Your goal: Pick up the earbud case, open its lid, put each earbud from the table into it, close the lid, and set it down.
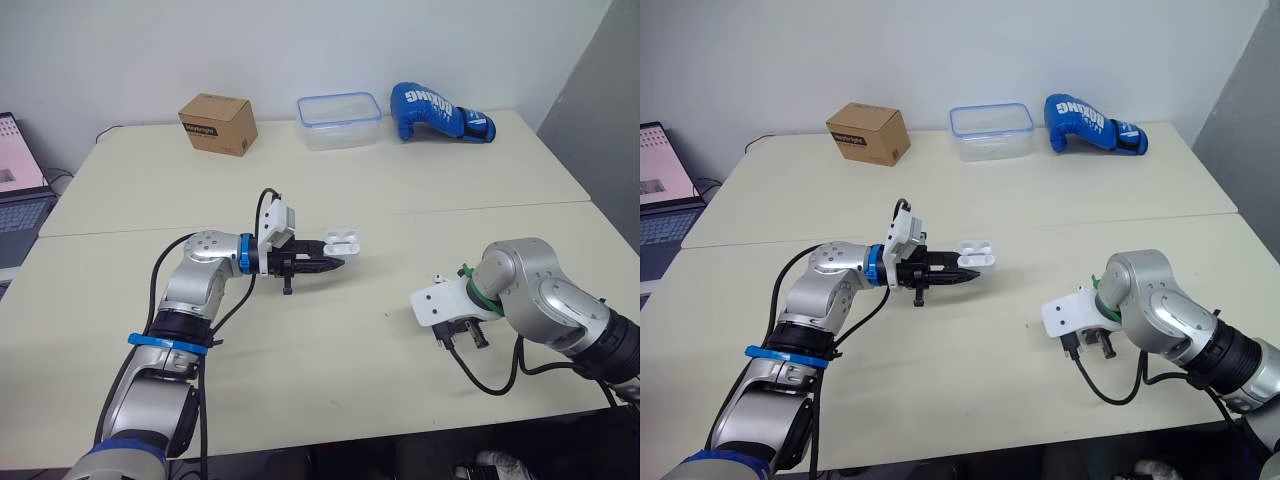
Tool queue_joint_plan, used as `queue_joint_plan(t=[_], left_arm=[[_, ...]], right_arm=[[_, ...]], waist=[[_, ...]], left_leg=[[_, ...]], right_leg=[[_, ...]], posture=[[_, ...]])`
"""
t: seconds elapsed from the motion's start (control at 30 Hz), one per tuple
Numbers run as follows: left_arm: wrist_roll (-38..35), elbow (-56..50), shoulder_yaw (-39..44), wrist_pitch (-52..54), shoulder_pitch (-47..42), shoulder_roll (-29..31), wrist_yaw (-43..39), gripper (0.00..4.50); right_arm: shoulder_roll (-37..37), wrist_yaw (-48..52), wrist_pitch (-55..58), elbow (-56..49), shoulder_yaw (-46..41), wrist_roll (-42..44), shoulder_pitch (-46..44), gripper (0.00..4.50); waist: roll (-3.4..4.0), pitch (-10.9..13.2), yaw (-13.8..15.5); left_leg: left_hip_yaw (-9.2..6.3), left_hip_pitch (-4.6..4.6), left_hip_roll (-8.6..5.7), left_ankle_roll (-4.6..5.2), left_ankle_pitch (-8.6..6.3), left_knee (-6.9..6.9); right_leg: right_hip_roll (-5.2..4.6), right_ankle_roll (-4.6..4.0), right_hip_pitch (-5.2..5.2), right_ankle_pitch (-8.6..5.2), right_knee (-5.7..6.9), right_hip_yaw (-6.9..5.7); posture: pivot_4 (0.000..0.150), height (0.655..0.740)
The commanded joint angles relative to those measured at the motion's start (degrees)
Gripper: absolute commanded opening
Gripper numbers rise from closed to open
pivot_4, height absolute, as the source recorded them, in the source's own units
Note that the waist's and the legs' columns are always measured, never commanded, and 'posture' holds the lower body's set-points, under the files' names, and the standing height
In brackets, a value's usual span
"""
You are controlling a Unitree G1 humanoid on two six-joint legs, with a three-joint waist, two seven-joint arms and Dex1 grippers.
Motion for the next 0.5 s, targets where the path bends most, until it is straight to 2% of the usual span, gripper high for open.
queue_joint_plan(t=[0.03, 0.23, 0.4, 0.5], left_arm=[[-0.1, -2.1, 0.2, -1.0, -0.3, 0.2, 0.2, 0.79], [-0.1, -2.5, 0.2, -1.0, 0.2, 0.1, 0.5, 0.79], [-0.7, -2.7, 1.1, -0.6, 0.6, 0.2, 1.2, 0.79], [-1.7, -2.7, 1.6, 0.3, 1.0, 0.1, 1.4, 0.79]], right_arm=[[-1.0, 3.6, 0.1, -0.9, -0.1, -0.5, -0.3, 0.36], [-1.5, 3.6, 1.9, -2.0, -1.5, 0.7, -0.4, 0.36], [-2.9, 2.0, 8.4, -5.3, -10.2, 7.9, 1.3, 0.36], [-0.8, -1.1, 14.4, -6.4, -17.2, 13.8, 3.3, 0.36]], waist=[[0.0, 0.0, 0.0], [0.0, 0.0, 0.0], [0.0, 0.0, 0.1], [0.0, 0.0, 0.1]], left_leg=[[0.0, 0.0, 0.0, 0.0, 0.0, 0.0], [0.0, 0.0, 0.0, 0.0, 0.0, 0.0], [-0.01, -0.02, 0.0, 0.0, 0.0, 0.0], [-0.02, -0.02, 0.01, 0.0, 0.0, 0.0]], right_leg=[[0.0, 0.0, 0.0, 0.0, 0.0, 0.0], [0.0, 0.0, -0.01, 0.0, 0.01, 0.0], [0.0, 0.0, -0.02, 0.0, -0.01, 0.0], [0.0, 0.0, 0.0, 0.0, 0.0, -0.01]], posture=[[0.15, 0.7307], [0.15, 0.7307], [0.15, 0.7307], [0.15, 0.7307]])
